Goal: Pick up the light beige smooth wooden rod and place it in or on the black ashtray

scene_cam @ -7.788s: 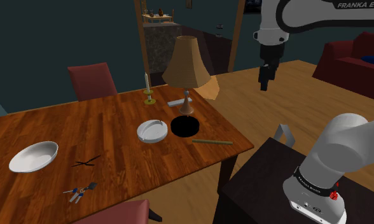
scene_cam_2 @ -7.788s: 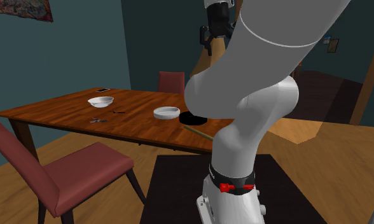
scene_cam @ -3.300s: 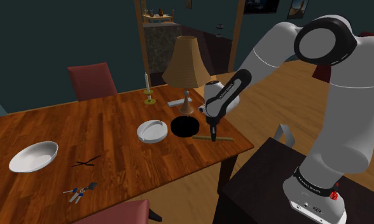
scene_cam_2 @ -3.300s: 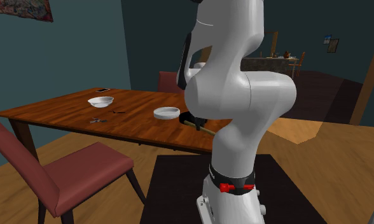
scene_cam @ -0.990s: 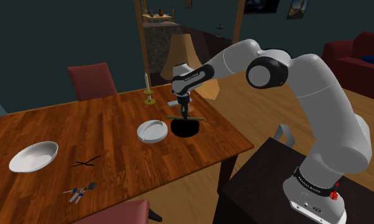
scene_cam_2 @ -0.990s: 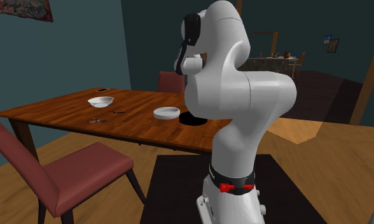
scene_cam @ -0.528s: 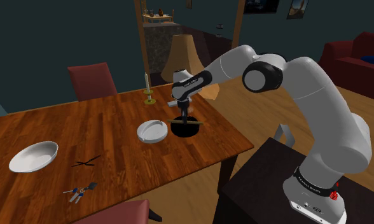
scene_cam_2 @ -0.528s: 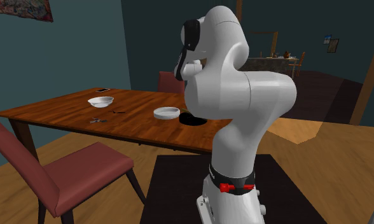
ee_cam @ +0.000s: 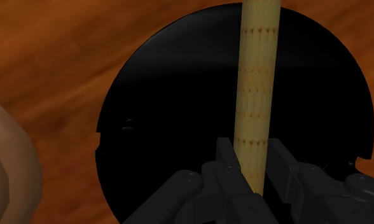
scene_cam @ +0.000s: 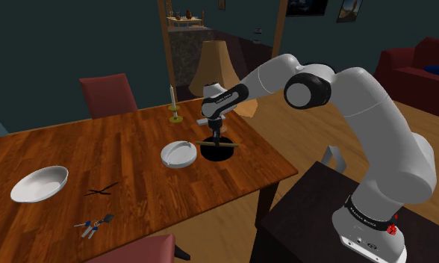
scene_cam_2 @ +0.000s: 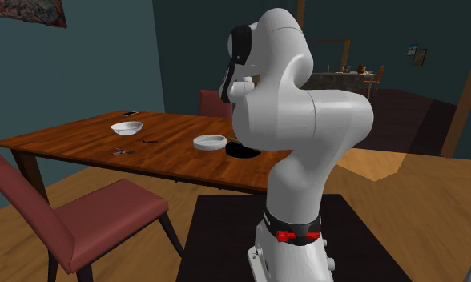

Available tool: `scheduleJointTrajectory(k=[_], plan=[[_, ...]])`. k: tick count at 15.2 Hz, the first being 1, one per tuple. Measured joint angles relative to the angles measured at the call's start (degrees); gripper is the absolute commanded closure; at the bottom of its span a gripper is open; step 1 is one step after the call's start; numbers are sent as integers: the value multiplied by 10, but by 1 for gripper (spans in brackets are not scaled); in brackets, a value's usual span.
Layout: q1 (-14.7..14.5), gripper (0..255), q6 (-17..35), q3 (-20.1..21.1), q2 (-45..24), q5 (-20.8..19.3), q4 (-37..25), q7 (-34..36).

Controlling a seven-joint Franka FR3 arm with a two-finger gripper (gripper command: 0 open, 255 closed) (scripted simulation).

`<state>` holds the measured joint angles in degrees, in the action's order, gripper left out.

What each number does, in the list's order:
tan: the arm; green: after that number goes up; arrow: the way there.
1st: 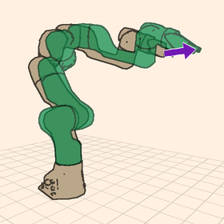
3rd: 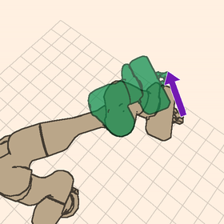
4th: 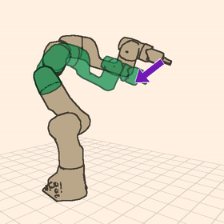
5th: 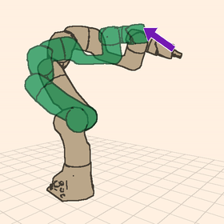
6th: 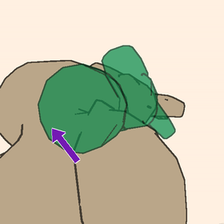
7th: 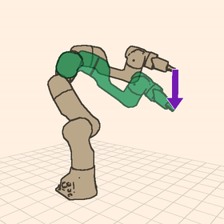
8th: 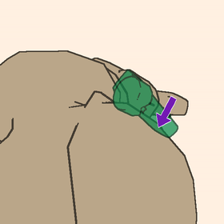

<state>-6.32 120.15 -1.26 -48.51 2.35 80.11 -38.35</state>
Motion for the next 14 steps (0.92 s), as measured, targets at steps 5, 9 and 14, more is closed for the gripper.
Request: scheduleJointTrajectory(k=[5,9,14], plan=[[0,0,2,0,-2,0,1,0],[0,0,-26,-1,12,-1,-12,1],[1,0,-53,-1,27,-1,-23,1]])
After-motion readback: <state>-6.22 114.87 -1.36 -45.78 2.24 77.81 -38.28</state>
